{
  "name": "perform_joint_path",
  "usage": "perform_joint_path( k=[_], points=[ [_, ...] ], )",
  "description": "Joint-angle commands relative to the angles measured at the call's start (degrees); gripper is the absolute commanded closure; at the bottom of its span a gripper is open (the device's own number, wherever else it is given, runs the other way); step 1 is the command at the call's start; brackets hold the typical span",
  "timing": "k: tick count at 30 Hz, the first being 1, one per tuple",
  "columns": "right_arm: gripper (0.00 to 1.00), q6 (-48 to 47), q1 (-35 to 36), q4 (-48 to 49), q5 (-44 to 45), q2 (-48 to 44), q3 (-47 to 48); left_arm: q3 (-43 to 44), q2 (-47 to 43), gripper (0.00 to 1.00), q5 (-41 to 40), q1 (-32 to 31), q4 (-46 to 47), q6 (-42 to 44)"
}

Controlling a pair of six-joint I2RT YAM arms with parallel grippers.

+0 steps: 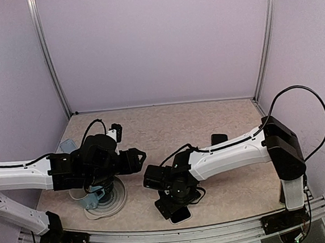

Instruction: Put the phone into the phone case

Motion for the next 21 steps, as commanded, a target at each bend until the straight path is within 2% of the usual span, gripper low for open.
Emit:
perform_joint_path(
  k=[1, 4, 8, 11, 17, 21],
  points=[
    [0.01, 0.2, 1.0, -5.7, 1.9, 5.7, 1.4, -0.3, 0.6, 0.28, 0.7, 0.4, 0.1, 1.1],
    [0.10, -0.3, 1.8, -8.0, 3.8, 7.4, 3.6, 0.7, 2.2, 0.28, 1.0, 0.5, -0.4, 1.3],
    [0.33, -0.8, 1.9, -5.7, 4.1, 5.1, 2.7, 1.5, 4.2, 0.27, 2.4, 0.8, -0.1, 2.0],
    [0.44, -2.0, 1.9, -2.7, 6.0, 1.7, 0.6, 1.9, 6.2, 0.27, 7.4, 2.3, 1.7, 2.9],
    [0.59, -4.0, 0.9, 5.7, 11.5, -6.8, -7.2, 1.4, 11.9, 0.27, 15.0, 4.8, 6.8, 0.4],
    [0.62, -5.5, 0.3, 13.7, 14.5, -12.8, -14.1, 1.5, 15.6, 0.25, 19.4, 4.8, 12.9, -1.0]
  ],
)
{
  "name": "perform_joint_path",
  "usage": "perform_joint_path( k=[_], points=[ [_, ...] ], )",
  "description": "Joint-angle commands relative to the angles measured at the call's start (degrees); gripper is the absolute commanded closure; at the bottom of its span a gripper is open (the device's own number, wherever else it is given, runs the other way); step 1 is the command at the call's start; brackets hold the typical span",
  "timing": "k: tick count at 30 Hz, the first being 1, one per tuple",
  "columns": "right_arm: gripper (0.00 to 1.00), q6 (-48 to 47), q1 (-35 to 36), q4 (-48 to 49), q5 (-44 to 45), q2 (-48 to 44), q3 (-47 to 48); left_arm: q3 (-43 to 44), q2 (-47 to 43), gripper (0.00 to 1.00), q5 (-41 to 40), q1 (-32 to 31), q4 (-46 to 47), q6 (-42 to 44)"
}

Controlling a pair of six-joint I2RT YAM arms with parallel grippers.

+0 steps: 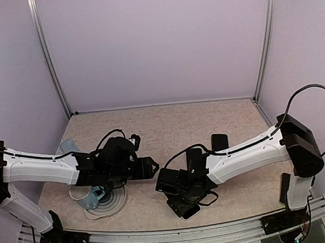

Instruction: Put the phone into the phone case

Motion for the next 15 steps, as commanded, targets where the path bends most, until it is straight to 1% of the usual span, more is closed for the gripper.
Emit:
perform_joint_path(
  k=[1, 4, 6, 10, 13, 15],
  points=[
    [0.62, -3.5, -1.0, 9.9, 7.3, -8.3, -6.9, 0.8, 3.3, 0.24, 7.0, 0.3, 9.1, -2.1],
    [0.63, -6.3, -1.6, 17.6, 8.9, -13.2, -11.9, -1.0, 6.0, 0.20, 10.6, 0.9, 16.6, -4.0],
    [0.63, -8.6, -1.6, 22.8, 10.1, -15.9, -14.9, -2.5, 8.0, 0.19, 16.1, 1.3, 23.0, -6.0],
    [0.63, -13.8, -2.2, 30.6, 13.1, -20.4, -21.2, -4.3, 10.9, 0.18, 19.7, 1.7, 33.0, -8.5],
    [0.63, -17.3, -2.9, 35.1, 13.7, -23.1, -24.7, -4.7, 11.5, 0.22, 21.0, 1.7, 37.9, -8.3],
    [0.62, -19.7, -3.6, 38.6, 12.7, -25.4, -26.8, -4.5, 11.8, 0.29, 21.6, 1.7, 38.9, -7.7]
  ],
)
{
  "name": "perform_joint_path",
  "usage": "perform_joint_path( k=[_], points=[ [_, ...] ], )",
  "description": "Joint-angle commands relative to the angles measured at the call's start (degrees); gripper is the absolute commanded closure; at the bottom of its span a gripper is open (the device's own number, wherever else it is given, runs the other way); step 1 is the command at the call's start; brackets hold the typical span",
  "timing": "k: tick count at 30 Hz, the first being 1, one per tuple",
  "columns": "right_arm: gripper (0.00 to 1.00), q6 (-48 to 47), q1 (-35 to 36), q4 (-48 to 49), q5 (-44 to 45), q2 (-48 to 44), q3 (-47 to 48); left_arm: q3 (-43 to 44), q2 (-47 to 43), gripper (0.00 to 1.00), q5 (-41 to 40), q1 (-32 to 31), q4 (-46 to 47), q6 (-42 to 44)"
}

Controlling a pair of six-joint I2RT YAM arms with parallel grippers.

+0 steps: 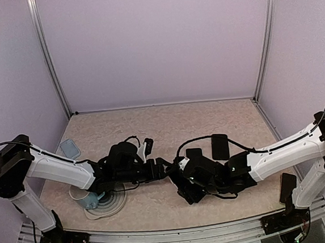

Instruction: Put the phone into the phone case

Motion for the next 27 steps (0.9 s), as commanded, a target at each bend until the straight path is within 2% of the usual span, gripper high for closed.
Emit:
perform_joint_path(
  k=[1, 6, 10, 12, 16, 19, 20, 21, 23, 24, 25, 27],
  points=[
    [0.62, -7.5, -1.5, 13.0, 1.8, -5.4, -3.9, 0.0, 0.4, 0.32, 4.4, 0.3, 10.7, 0.0],
    [0.62, -11.9, -1.8, 19.5, 0.3, -10.1, -8.1, 0.5, 0.6, 0.49, 6.5, 0.0, 12.8, 2.0],
    [0.62, -13.5, -2.0, 19.7, 1.2, -10.9, -8.2, 1.9, 1.5, 0.54, 7.6, -0.2, 11.8, 2.9],
    [0.62, -14.2, -2.0, 20.2, 0.0, -10.4, -8.0, 2.7, 2.2, 0.62, 7.6, -0.3, 11.5, 3.7],
    [0.62, -14.6, -2.0, 20.9, -0.8, -10.0, -8.5, 4.1, 3.4, 0.85, 7.3, -0.8, 9.9, 5.6],
    [0.59, -15.1, -2.4, 22.5, -1.4, -11.1, -10.5, 2.9, 3.4, 0.92, 6.5, -1.1, 9.2, 7.2],
    [0.55, -15.2, -2.7, 23.0, -2.2, -11.5, -11.2, 2.7, 3.2, 0.94, 6.1, -1.1, 8.6, 8.4],
    [0.47, -15.3, -3.2, 23.4, -3.5, -12.0, -11.9, 2.5, 2.9, 0.97, 5.4, -1.4, 7.5, 9.7],
    [0.18, -15.4, -4.0, 23.2, -6.6, -12.9, -12.7, 2.5, 2.1, 1.00, 3.9, -1.8, 5.4, 13.3],
    [0.07, -15.6, -4.5, 22.9, -8.3, -13.6, -12.9, 2.3, 1.7, 1.00, 3.0, -2.0, 4.3, 15.5],
    [0.02, -16.7, -5.1, 22.9, -10.3, -14.9, -13.3, 2.2, 1.1, 1.00, 2.1, -2.3, 3.1, 17.7],
    [0.01, -19.6, -6.3, 24.9, -14.6, -19.0, -15.3, 1.7, 0.3, 1.00, 0.9, -2.9, 1.1, 21.9]
  ],
)
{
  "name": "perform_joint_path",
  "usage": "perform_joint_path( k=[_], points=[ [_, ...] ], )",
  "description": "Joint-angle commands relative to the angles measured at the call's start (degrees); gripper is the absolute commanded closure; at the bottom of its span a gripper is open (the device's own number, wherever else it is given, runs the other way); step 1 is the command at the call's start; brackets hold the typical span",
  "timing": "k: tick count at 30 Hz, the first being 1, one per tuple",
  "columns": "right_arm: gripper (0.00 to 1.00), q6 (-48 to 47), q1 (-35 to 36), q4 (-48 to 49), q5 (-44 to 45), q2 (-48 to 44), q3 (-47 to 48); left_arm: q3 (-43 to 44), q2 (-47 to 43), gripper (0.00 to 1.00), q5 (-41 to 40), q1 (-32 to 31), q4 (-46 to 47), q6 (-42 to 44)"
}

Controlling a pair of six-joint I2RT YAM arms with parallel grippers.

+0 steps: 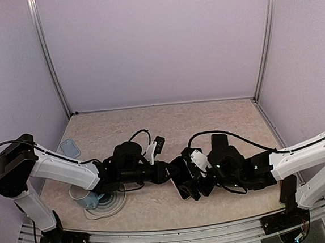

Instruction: Put the phone into the phone case

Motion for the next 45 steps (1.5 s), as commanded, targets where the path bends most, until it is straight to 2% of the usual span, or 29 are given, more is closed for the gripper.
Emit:
perform_joint_path(
  k=[1, 5, 9, 12, 15, 16, 20, 22, 25, 33, 41, 43, 45],
  points=[
    [0.01, -6.2, -3.1, 6.7, -11.0, -9.5, -3.8, -1.6, -2.5, 1.00, -3.8, -0.9, -5.8, 12.5],
    [0.01, -9.9, -8.5, 12.0, -27.4, -16.0, -9.0, -4.8, -5.4, 1.00, -2.3, -1.5, -3.9, 19.6],
    [0.01, -17.6, -11.6, 11.2, -34.1, -17.5, -8.5, -6.5, -7.5, 1.00, 0.5, -2.7, -3.7, 26.2],
    [0.01, -25.5, -12.4, 9.3, -34.7, -15.6, -6.1, -7.7, -8.6, 1.00, 1.8, -4.2, -3.8, 31.1],
    [0.01, -32.3, -14.6, 4.4, -43.0, -11.5, -1.5, -8.0, -8.7, 0.97, 4.7, -4.5, -4.4, 34.0],
    [0.04, -34.3, -14.9, 2.8, -44.7, -9.5, -0.2, -7.7, -8.6, 0.96, 5.2, -4.5, -5.0, 34.6],
    [0.29, -38.6, -15.7, -5.9, -47.7, -2.2, 6.1, -7.1, -8.3, 0.94, 6.0, -4.6, -6.9, 36.2],
    [0.36, -40.5, -16.2, -9.5, -50.9, -0.2, 7.5, -7.0, -8.2, 0.94, 6.4, -4.6, -6.9, 36.3],
    [0.40, -41.8, -16.3, -9.5, -54.3, 1.4, 7.7, -7.0, -7.8, 0.94, 6.3, -4.6, -6.8, 36.1],
    [0.58, -40.4, -16.3, -4.7, -52.8, 4.5, 7.5, -6.4, -7.5, 0.94, 6.3, -4.6, -6.7, 35.8],
    [0.57, -40.0, -16.3, -1.1, -54.4, 6.8, 5.8, -6.2, -7.0, 0.95, 6.9, -4.8, -7.4, 35.8],
    [0.62, -39.5, -16.3, -0.9, -55.5, 7.6, 6.1, -6.0, -6.9, 0.95, 7.1, -5.0, -7.7, 35.9],
    [0.73, -39.7, -16.3, -1.6, -55.7, 8.5, 6.3, -5.9, -6.8, 0.95, 7.2, -4.9, -7.8, 36.0]
  ],
)
